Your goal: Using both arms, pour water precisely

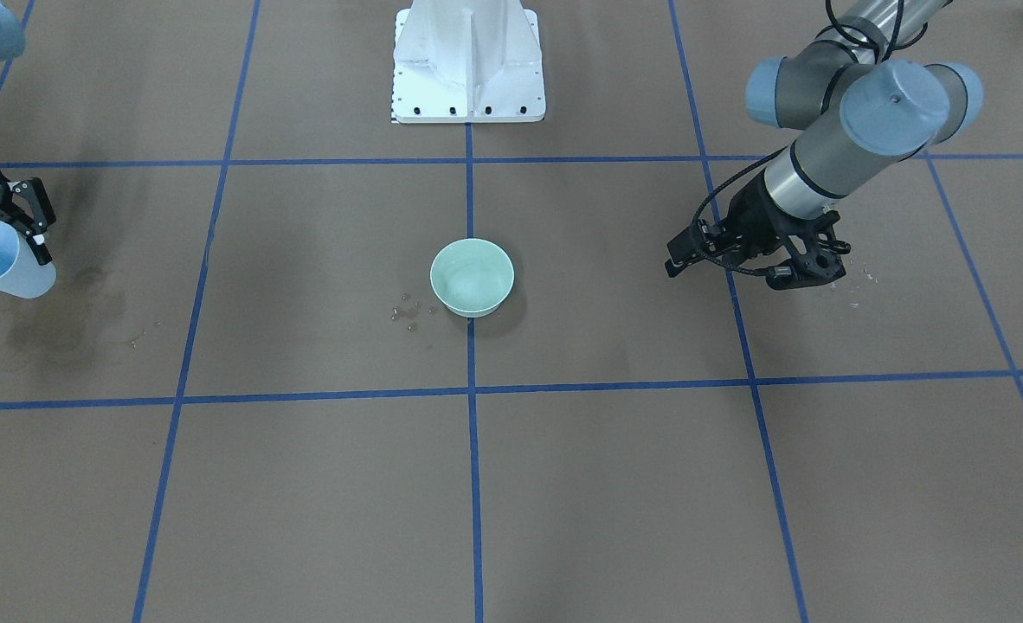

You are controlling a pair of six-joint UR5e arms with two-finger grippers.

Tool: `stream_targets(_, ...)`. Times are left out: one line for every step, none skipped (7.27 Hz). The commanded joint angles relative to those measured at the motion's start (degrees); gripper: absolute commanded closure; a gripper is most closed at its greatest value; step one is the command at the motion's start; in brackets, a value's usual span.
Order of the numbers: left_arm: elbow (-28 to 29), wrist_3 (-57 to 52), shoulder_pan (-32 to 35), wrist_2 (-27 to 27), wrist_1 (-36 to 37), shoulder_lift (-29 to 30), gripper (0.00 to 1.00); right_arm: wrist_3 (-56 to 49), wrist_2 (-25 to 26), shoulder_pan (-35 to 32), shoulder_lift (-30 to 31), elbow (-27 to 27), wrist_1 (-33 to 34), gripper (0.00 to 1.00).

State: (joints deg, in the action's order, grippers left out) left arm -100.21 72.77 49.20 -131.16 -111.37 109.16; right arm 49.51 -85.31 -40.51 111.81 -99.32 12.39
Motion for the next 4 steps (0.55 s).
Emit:
stream_targets(-0.2, 0.0, -0.1, 0.0, 0.0, 0.0, 0.0, 0.7, 1.8, 2.6, 2.2, 0.3, -0.8, 1.0)
stream_targets(-0.1, 0.0, -0.1, 0.0, 0.0, 0.0, 0.0, 0.7, 1.8, 3.5, 2.6, 0.6, -0.9, 1.0)
stream_targets(-0.1, 0.0, -0.1, 0.1, 0.1, 0.0, 0.0, 0.7, 2.7, 4.4, 2.6, 1.3, -0.9, 1.0)
stream_targets(-0.1, 0.0, -0.1, 0.1, 0.1, 0.0, 0.0, 0.7, 5.0, 5.8, 2.6, 1.5, -0.9, 1.0)
